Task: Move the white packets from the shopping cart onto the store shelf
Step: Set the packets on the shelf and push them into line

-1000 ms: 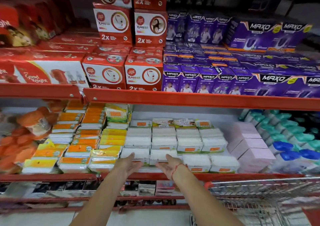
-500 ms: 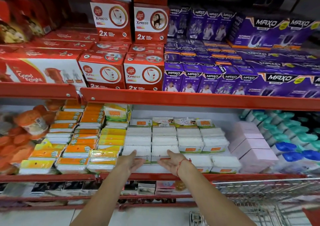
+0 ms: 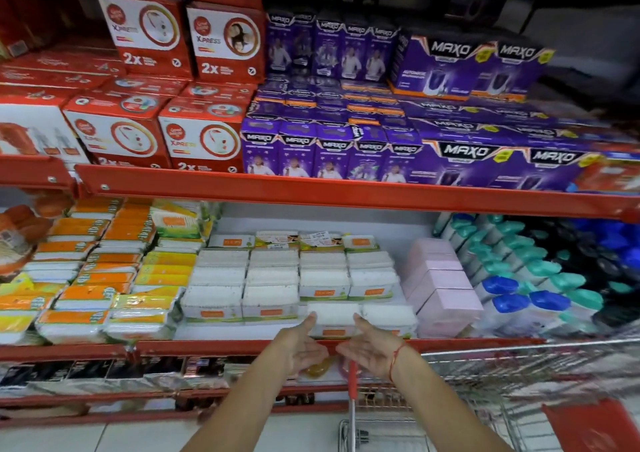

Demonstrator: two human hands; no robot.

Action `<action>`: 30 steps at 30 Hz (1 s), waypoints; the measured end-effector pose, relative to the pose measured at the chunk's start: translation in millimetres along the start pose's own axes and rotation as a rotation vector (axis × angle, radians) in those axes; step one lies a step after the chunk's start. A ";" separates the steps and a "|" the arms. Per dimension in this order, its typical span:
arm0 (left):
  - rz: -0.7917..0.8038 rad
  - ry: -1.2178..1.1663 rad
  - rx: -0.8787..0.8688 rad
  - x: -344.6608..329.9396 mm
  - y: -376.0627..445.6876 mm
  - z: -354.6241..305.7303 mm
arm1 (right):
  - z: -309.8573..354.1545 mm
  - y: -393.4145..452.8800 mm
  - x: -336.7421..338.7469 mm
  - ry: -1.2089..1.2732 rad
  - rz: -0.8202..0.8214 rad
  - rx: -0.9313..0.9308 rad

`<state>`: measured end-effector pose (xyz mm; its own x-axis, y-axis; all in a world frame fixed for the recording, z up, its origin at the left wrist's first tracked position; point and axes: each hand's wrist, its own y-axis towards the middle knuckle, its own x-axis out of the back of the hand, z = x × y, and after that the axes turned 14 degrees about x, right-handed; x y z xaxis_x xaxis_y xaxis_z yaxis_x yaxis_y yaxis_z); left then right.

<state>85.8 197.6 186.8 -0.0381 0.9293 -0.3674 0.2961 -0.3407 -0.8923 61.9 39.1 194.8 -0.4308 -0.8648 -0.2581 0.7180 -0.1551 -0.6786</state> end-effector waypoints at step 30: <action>-0.117 0.225 -0.086 -30.2 7.3 -37.2 | 50.4 41.9 33.8 -0.848 -0.193 0.246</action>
<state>124.6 172.4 201.1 0.1333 0.9733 -0.1867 0.3826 -0.2243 -0.8963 105.0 -20.8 192.3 -0.0781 -0.8600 0.5044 0.8139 -0.3472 -0.4659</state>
